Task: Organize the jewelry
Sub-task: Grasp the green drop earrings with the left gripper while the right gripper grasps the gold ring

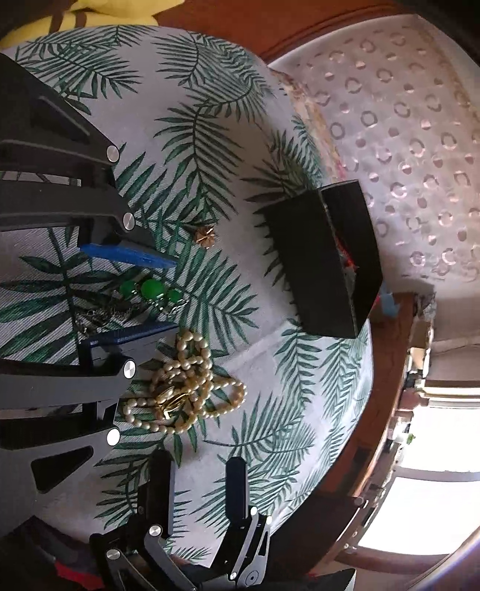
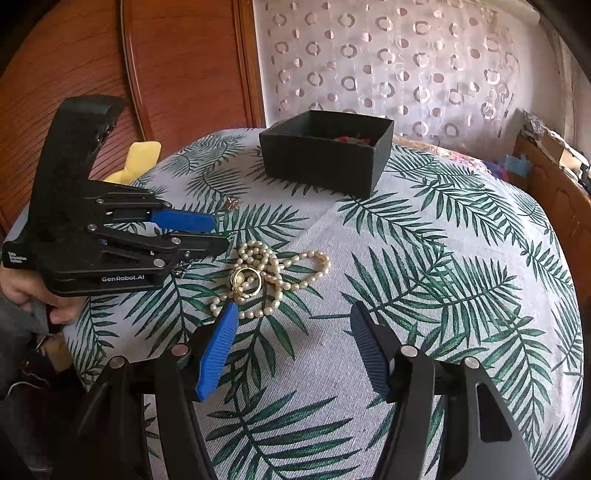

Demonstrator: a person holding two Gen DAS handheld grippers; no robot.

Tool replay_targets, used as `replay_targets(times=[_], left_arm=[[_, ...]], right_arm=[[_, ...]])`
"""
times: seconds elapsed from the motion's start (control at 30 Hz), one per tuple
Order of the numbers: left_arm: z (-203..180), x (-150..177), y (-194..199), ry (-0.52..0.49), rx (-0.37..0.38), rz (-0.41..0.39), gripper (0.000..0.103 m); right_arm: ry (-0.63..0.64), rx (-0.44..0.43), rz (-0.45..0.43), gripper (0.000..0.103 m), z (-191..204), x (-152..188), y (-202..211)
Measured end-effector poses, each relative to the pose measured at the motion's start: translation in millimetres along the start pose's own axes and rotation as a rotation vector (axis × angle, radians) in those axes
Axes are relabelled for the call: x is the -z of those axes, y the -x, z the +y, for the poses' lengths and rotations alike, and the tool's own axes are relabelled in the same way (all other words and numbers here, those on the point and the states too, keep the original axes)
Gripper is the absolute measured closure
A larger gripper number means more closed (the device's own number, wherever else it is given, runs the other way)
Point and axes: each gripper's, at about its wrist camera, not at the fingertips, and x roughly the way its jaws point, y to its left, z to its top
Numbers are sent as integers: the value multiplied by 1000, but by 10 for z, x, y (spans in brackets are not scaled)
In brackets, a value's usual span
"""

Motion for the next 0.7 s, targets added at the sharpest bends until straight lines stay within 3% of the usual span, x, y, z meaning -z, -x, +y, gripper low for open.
replay_targets(times=[0.1,0.17,0.47,0.57,0.7], left_arm=[[15,9,7,4,0,0,76],[29,32,21,7,11,-7,89],[156,114,207,70,15,-55,90],[213,125,313,97,20,-82,90],[270,133,442,120,20,-114,90]], right_arm=[[5,1,2,38,6,6,4],[13,5,5,38,22,3,-1],[32,-6,7,41,107,-64,-23],[40,-20,7,46,154,-104,-41],[52,-59,17,61,217,-159,-104]])
